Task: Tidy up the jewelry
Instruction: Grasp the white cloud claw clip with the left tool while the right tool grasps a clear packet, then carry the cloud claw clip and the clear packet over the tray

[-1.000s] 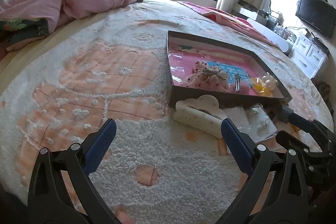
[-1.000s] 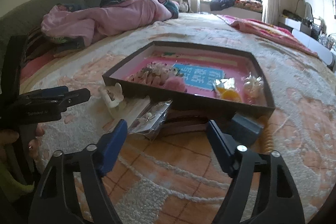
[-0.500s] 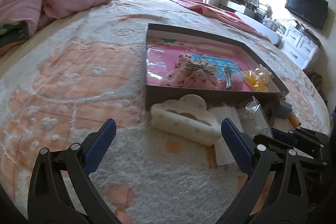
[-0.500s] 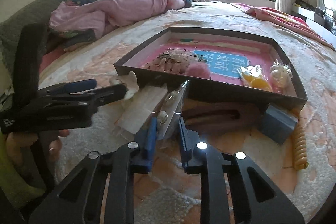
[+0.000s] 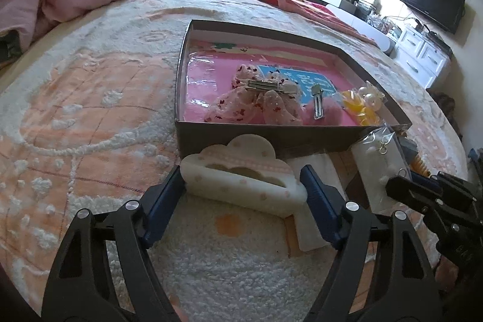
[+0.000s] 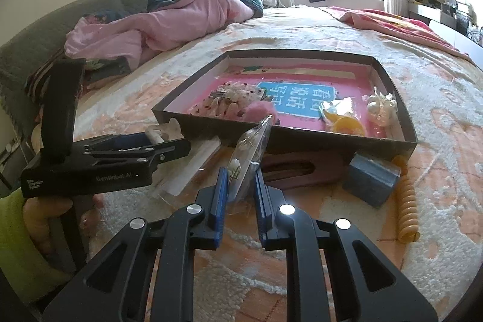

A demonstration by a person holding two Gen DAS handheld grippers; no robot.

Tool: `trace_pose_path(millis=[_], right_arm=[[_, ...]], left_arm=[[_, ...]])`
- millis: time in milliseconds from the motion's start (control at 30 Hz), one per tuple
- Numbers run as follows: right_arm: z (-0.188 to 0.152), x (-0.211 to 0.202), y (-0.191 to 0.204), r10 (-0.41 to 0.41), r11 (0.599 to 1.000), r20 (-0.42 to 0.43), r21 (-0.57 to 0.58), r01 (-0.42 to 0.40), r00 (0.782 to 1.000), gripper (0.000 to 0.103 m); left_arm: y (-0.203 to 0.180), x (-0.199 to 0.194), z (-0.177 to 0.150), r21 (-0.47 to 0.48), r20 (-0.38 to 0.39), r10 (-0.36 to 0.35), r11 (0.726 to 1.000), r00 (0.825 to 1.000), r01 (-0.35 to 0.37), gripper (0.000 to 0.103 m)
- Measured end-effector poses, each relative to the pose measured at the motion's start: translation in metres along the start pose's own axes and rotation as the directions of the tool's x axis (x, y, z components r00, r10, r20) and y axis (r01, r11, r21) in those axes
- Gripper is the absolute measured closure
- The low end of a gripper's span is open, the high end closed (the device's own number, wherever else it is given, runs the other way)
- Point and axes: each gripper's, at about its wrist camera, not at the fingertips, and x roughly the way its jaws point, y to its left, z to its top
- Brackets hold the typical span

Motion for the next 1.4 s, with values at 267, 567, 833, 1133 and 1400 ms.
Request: trace_pose_path(millis=[267,567,833,1133,1400], right_arm=[[0.002,-0.008,0.005,0.027,1.000,0.019,-0.015,-0.027,0.999,0.087],[0.009,-0.015,0.009,0.050,0.998,0.046,-0.033,-0.048,0.998,0.087],[0.018,-0.023,-0.003,0.017,1.000,0.073,-0.019,-0.015,0.997,0.087],[0.030,-0.036,-0.033,-0.054,0.998,0.125,0.022,0.052,0.991,0.087],[0.039,-0.036,-0.061,-0.120,0.992,0.129,0.056,0.114,0.984,0.087]], left_arm=[[-0.003,-0.012,0.001,0.008,0.016,0.016,1.000,1.000,-0.016,0.038],[-0.005,-0.045,0.005,-0.015,0.095,0.024,1.000,0.995,-0.023,0.038],[-0.021,-0.051,0.017,-0.009,0.129,0.004,1.000,0.992,-0.003,0.038],[-0.049,-0.040,0.034,0.036,0.137,-0.014,0.999,0.990,0.009,0.038],[-0.069,-0.026,0.052,0.065,0.161,-0.008,0.998,0.987,-0.003,0.038]])
